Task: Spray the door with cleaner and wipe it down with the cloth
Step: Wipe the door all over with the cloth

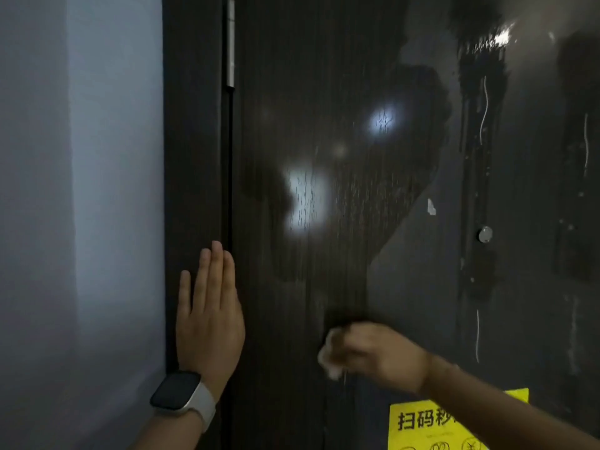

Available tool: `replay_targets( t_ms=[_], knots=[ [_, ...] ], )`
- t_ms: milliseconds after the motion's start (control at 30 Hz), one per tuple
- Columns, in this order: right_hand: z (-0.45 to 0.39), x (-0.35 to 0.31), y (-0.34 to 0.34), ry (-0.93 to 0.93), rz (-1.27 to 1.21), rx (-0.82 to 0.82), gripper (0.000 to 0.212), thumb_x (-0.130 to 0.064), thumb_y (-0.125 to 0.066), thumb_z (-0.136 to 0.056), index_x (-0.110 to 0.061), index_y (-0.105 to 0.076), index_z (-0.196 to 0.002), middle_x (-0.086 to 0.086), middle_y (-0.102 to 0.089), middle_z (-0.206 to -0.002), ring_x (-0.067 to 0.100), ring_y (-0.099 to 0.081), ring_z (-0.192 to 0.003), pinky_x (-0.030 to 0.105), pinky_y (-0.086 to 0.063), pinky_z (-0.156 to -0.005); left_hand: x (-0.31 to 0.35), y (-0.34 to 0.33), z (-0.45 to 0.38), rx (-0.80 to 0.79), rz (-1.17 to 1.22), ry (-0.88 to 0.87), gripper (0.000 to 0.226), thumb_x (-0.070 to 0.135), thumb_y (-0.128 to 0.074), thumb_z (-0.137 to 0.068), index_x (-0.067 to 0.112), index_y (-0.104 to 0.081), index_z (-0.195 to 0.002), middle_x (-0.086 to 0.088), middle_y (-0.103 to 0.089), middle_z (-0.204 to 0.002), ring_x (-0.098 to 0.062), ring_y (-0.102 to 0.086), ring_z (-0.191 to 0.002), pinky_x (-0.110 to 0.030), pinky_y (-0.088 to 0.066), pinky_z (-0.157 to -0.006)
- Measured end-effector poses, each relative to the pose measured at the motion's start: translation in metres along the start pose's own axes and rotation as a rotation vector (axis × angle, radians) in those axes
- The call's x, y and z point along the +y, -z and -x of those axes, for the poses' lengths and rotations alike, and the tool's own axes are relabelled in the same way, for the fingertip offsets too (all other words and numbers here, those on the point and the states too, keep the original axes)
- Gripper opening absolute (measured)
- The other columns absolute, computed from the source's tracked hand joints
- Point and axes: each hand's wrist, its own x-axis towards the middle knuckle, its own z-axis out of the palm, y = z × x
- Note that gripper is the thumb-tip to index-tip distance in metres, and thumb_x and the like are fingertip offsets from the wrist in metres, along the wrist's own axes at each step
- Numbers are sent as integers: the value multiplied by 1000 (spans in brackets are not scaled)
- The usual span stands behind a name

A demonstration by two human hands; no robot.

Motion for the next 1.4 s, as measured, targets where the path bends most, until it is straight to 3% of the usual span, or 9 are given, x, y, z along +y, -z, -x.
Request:
replay_targets(
  t_ms=[100, 200, 333, 467, 600, 700, 900, 1133, 1400],
  knots=[
    [-26, 17, 37, -292, 32, 397, 21, 4, -62, -88, -10, -72, -101, 2, -57, -105, 3, -62, -99, 13, -50, -72, -1, 0, 3, -9, -6, 7, 58, 17, -32, -99, 2, -15, -152, -14, -12, -161, -26, -9, -150, -44, -4, -123],
    [-51, 27, 40, -588, -6, 744, 34, 18, -59, -78, -4, -73, -101, 3, -48, -102, -2, -50, -96, 9, -41, -80, 0, 0, 2, 12, 4, 13, 58, 12, -36, -99, 3, -14, -152, -14, -12, -160, -24, -6, -150, -42, -3, -123],
    [-8, -31, -32, -553, 4, 609, 32, -2, -58, -90, -25, -71, -108, -23, -54, -110, 12, -58, -97, 20, -44, -90, 3, -2, 12, 16, 25, 42, 60, 8, -36, -97, 3, -13, -152, -13, -13, -160, -20, -1, -151, -42, -3, -123],
    [56, -91, -92, -558, -120, 450, 29, -11, -51, -97, -17, -66, -121, -14, -51, -123, 9, -57, -103, 18, -44, -89, 3, -4, 28, 5, -15, 86, 57, 12, -33, -98, 3, -15, -152, -13, -13, -160, -18, 1, -151, -42, -2, -123],
    [9, -74, -67, -872, -243, 740, 43, 19, -66, -72, -7, -73, -106, 6, -57, -100, -11, -55, -96, -1, -40, -75, 14, -7, 52, -16, -37, 150, 57, 17, -35, -100, 4, -13, -151, -12, -11, -159, -18, 2, -151, -43, -1, -123],
    [-32, -46, -36, -919, -215, 951, 25, 14, -64, -77, 0, -74, -95, 6, -55, -93, -5, -54, -91, 7, -42, -82, 26, -9, 67, -57, -50, 205, 58, 28, -33, -102, 5, -14, -151, -10, -7, -160, -19, 4, -151, -46, 0, -122],
    [17, -116, -94, -1088, -313, 824, 30, 3, -63, -75, -22, -60, -91, -7, -55, -93, -1, -56, -91, 5, -39, -80, 27, 4, 73, -223, -44, 134, 72, 52, -35, -97, 19, -11, -155, -6, -1, -164, -28, 7, -151, -52, 11, -119],
    [-23, -68, -48, -1060, -332, 1015, 15, 12, -66, -77, -2, -67, -81, 5, -59, -87, 3, -58, -85, 11, -42, -79, 29, 14, 88, -443, -16, 57, 94, 68, -40, -85, 24, 0, -157, -6, 9, -164, -26, 9, -151, -52, 23, -114],
    [19, -110, -90, -1118, -297, 804, 17, 10, -68, -73, -4, -72, -82, -3, -58, -89, 1, -60, -89, 9, -42, -78, 41, 11, 95, -459, 124, 142, 98, 62, -51, -82, 27, 2, -156, 0, 16, -163, -21, 10, -151, -45, 27, -113]
  ],
)
